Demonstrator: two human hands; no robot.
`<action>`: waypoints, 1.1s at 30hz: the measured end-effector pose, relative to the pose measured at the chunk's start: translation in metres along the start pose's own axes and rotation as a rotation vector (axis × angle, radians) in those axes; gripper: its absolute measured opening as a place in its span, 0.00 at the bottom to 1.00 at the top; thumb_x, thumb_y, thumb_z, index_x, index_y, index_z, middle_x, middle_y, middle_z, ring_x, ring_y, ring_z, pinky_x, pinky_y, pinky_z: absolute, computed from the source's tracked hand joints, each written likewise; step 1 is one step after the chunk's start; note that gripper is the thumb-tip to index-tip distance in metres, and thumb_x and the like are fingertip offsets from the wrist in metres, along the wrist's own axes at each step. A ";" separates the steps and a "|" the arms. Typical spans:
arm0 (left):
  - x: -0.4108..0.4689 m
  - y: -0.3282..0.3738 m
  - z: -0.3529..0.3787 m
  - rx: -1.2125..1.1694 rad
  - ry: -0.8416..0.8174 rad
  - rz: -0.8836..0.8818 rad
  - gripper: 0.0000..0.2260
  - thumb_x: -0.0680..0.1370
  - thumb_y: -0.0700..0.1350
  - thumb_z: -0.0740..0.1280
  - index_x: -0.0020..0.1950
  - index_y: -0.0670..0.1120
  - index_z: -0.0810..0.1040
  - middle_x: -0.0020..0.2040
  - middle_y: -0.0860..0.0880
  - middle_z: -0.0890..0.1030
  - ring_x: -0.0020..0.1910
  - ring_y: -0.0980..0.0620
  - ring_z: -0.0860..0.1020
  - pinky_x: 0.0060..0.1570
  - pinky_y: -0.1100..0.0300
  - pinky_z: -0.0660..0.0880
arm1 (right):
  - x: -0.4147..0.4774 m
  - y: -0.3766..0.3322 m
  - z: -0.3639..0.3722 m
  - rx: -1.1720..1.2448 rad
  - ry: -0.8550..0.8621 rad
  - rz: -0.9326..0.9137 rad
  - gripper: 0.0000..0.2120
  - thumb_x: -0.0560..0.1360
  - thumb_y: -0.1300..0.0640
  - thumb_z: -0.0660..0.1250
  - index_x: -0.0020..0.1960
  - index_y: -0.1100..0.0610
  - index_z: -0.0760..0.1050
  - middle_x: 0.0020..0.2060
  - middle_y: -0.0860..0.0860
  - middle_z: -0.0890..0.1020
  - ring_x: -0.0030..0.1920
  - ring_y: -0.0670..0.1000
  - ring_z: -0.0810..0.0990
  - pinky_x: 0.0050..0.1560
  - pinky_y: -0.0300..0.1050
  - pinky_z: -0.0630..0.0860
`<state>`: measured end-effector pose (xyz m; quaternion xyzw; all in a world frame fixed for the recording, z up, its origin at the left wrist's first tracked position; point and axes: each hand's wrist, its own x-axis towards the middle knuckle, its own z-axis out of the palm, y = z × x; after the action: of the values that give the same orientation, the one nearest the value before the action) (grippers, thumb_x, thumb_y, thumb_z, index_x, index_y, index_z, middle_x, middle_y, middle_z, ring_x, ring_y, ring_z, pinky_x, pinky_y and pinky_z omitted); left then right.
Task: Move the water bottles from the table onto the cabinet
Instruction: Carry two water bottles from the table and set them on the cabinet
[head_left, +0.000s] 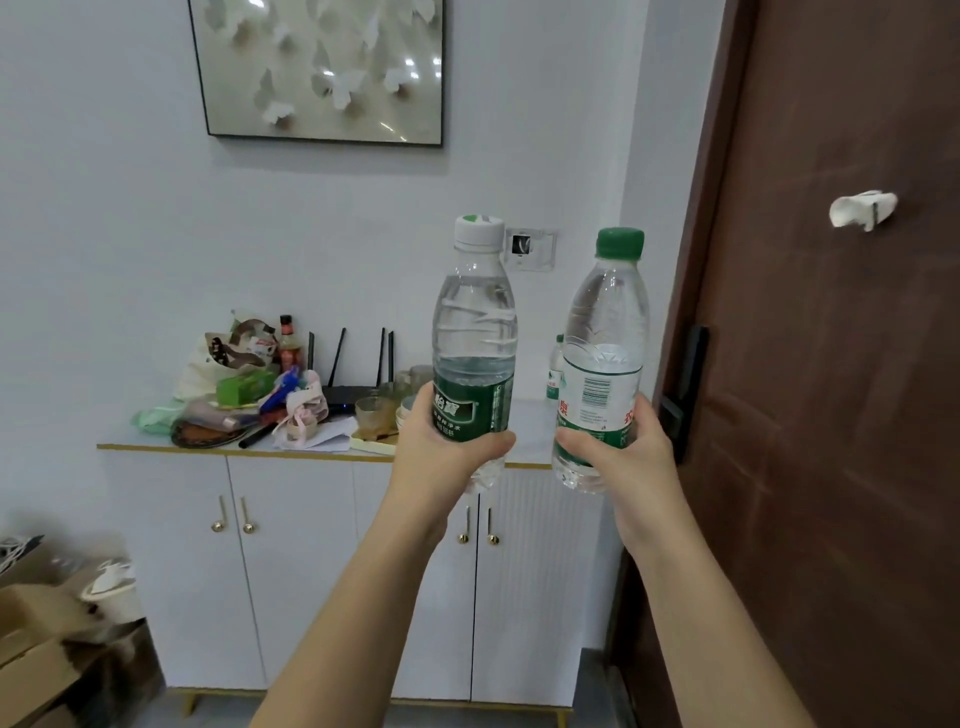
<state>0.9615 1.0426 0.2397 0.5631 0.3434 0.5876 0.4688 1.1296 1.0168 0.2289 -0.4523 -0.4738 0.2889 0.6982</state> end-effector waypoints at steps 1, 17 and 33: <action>0.012 -0.007 0.002 -0.004 0.009 0.001 0.22 0.66 0.33 0.76 0.54 0.50 0.75 0.47 0.50 0.82 0.44 0.53 0.81 0.34 0.64 0.76 | 0.012 0.006 0.001 -0.003 -0.005 0.002 0.26 0.68 0.70 0.75 0.60 0.48 0.75 0.48 0.43 0.85 0.50 0.44 0.84 0.46 0.39 0.78; 0.244 -0.100 0.029 -0.025 -0.067 0.014 0.25 0.65 0.34 0.77 0.58 0.49 0.74 0.50 0.48 0.83 0.51 0.47 0.82 0.49 0.49 0.80 | 0.205 0.106 0.035 -0.032 0.078 -0.026 0.29 0.67 0.71 0.75 0.62 0.50 0.74 0.49 0.45 0.84 0.49 0.43 0.84 0.44 0.37 0.79; 0.413 -0.220 0.081 -0.002 -0.145 -0.093 0.24 0.66 0.31 0.75 0.55 0.50 0.73 0.47 0.50 0.82 0.42 0.57 0.80 0.35 0.68 0.76 | 0.366 0.232 0.021 -0.130 0.202 0.087 0.27 0.67 0.68 0.76 0.57 0.44 0.72 0.50 0.43 0.83 0.50 0.43 0.83 0.47 0.43 0.79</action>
<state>1.1076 1.4911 0.1857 0.5871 0.3337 0.5231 0.5199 1.2567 1.4270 0.1683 -0.5435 -0.3986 0.2405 0.6985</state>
